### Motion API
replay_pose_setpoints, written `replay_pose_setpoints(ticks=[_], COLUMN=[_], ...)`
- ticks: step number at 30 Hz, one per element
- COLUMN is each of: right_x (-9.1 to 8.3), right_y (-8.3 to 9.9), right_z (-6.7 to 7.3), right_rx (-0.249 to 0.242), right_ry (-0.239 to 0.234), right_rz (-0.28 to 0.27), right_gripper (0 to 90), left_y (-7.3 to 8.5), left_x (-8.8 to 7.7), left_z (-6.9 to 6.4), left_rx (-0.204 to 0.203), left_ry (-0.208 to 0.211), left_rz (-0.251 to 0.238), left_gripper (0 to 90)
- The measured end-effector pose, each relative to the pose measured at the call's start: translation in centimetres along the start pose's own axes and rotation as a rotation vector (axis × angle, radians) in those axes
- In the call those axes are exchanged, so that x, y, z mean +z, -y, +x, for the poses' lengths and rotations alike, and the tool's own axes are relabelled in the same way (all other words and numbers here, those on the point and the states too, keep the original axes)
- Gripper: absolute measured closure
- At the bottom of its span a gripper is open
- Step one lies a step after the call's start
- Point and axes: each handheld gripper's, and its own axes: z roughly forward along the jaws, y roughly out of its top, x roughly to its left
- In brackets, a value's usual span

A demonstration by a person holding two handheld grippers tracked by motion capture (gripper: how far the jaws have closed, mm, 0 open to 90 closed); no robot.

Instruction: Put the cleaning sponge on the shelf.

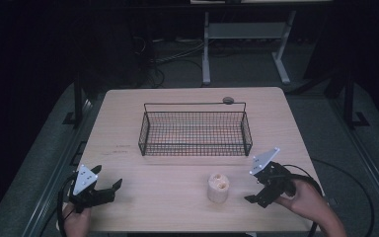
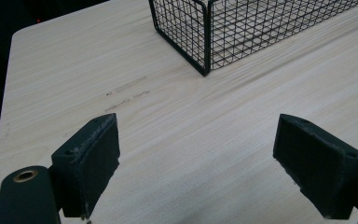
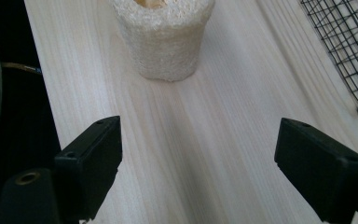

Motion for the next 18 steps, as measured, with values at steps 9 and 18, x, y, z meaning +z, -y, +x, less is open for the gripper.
replay_pose_setpoints(ticks=[9, 18], right_x=[0.4, 0.8], right_y=[-1.6, -2.9], right_z=[0.2, 0.3], right_rx=[-0.043, -0.066], right_ry=[-0.016, -0.030], right_rz=[0.018, 0.025], right_gripper=[14.5, 14.5], left_y=[-0.1, 0.0], left_x=[0.1, 0.1], left_z=[-0.1, 0.0], left_rx=[0.005, 0.002], left_ry=[0.004, 0.002], left_rz=[0.000, 0.002], left_gripper=[13.7, 13.7])
